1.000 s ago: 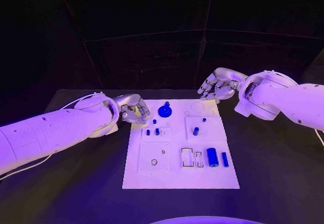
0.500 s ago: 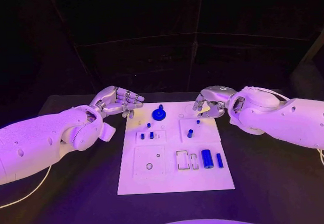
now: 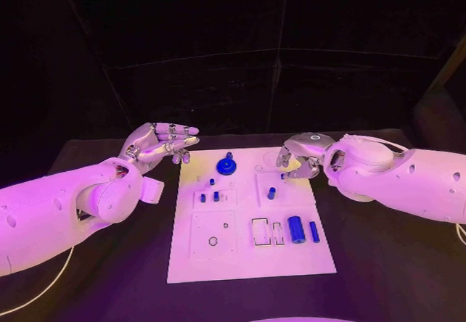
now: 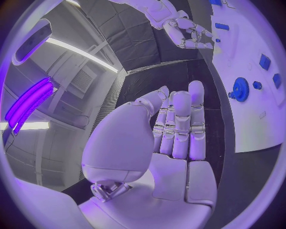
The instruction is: Assemble the parts on the task board
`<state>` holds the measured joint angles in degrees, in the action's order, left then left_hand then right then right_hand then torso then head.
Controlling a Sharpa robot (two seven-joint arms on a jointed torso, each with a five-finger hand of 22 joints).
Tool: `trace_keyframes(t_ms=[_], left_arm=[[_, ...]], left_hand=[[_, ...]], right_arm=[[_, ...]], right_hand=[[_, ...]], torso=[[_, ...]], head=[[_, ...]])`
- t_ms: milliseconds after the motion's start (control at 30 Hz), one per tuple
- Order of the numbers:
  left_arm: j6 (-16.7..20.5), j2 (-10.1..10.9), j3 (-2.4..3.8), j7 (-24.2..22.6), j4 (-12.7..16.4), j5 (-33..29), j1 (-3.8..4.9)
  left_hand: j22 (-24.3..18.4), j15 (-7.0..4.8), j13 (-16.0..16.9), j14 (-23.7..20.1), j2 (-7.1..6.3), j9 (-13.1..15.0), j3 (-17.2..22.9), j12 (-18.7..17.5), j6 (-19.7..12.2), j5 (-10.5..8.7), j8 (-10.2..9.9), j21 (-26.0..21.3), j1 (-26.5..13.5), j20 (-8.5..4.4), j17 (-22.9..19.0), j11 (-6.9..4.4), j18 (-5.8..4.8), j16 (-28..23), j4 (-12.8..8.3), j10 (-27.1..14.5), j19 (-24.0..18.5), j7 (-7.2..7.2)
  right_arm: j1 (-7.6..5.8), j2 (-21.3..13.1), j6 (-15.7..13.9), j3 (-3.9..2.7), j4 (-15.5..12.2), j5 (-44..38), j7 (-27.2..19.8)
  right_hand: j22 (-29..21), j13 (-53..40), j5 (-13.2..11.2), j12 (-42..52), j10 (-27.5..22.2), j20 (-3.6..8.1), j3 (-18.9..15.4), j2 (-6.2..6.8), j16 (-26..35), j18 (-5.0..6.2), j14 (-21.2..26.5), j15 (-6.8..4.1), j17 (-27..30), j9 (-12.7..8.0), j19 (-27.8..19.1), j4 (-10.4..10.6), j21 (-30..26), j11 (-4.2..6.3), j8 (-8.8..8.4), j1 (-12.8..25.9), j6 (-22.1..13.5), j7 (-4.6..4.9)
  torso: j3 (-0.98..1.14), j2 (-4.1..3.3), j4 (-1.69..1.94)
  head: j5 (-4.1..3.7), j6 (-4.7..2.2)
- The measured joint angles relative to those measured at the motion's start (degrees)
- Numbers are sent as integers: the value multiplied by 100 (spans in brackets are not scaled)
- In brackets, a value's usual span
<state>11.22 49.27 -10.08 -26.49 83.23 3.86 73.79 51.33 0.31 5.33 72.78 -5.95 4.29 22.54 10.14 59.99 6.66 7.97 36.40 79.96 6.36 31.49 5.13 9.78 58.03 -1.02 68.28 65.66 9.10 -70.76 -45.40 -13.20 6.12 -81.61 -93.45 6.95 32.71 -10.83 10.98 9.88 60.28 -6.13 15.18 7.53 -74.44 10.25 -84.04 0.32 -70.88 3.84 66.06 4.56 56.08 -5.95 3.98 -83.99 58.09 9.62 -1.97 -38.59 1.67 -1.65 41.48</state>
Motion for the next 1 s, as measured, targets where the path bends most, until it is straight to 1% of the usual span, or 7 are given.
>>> trace_keyframes(t_ms=[67,233,367,533,900,933,1000], left_arm=[[-3,5,0,-27,12,-46,-1],[-16,14,-2,-75,42,-136,-4],[-27,18,-2,-92,52,-175,-6],[-38,20,-3,-101,55,-201,-8],[-53,24,-3,-103,45,-224,-10],[-53,24,-3,-103,45,-225,-10],[-54,24,-3,-103,44,-227,-10]], left_hand=[[0,0,0,0,0,0,0,0,0,0,0,0,0,0,-22,22,0,0,0,-22,0,0],[-17,20,0,-20,0,-7,16,0,-22,0,0,-35,0,0,-65,21,-1,-35,-16,-21,0,22],[-23,0,-5,-41,0,-6,15,0,-22,0,-20,-35,0,-21,-96,-1,-2,-62,-16,-42,-21,21],[-28,20,-5,-62,0,-6,16,0,-22,0,-20,-64,0,-21,-108,20,-2,-84,-16,-63,-21,21],[-34,20,-4,-61,0,-11,15,0,-22,0,-19,-65,0,-1,-146,19,-3,-112,-16,-62,-41,21],[-34,20,-4,-61,0,-12,15,0,-22,0,-19,-64,0,-1,-146,20,-3,-112,-16,-62,-41,21],[-34,21,-4,-61,0,-11,15,0,-22,0,-19,-64,0,-1,-146,20,-3,-112,-16,-62,-41,21]], right_arm=[[14,17,7,0,23,-21,7],[51,60,43,-1,83,-60,19],[81,75,87,-1,108,-77,23],[109,96,150,-1,123,-89,24],[138,165,254,-1,198,-101,24],[143,173,263,-1,202,-102,24],[147,185,279,-1,212,-103,24]], right_hand=[[29,40,0,-23,0,0,59,0,0,0,0,0,-13,0,0,-23,45,0,0,0,0,0],[116,136,0,-23,0,-3,177,0,-61,0,0,0,-52,0,3,-67,112,0,0,0,0,0],[196,211,0,-23,2,-22,282,-12,-79,0,0,0,-71,10,21,-88,178,2,0,-12,20,19],[323,294,0,-23,95,-42,391,-17,-92,0,0,0,-84,16,42,-116,269,12,0,-17,87,2],[528,495,0,-23,299,-21,689,-17,-157,-1,0,-1,-106,22,62,-184,451,52,0,-17,247,-14],[555,510,-4,-23,325,-6,717,-17,-157,-9,0,0,-106,23,76,-197,480,36,0,-17,272,-25],[621,534,-63,-23,395,-1,791,-17,-182,-94,0,-1,-114,33,82,-222,535,71,0,-17,331,-39]], torso=[[1,-2,0],[3,-4,0],[3,-4,-2],[3,-2,-5],[2,4,-5],[2,4,-5],[1,4,-5]], head=[[-3,-1],[-10,13],[-11,30],[-7,47],[-6,49],[-6,49],[-6,49]])
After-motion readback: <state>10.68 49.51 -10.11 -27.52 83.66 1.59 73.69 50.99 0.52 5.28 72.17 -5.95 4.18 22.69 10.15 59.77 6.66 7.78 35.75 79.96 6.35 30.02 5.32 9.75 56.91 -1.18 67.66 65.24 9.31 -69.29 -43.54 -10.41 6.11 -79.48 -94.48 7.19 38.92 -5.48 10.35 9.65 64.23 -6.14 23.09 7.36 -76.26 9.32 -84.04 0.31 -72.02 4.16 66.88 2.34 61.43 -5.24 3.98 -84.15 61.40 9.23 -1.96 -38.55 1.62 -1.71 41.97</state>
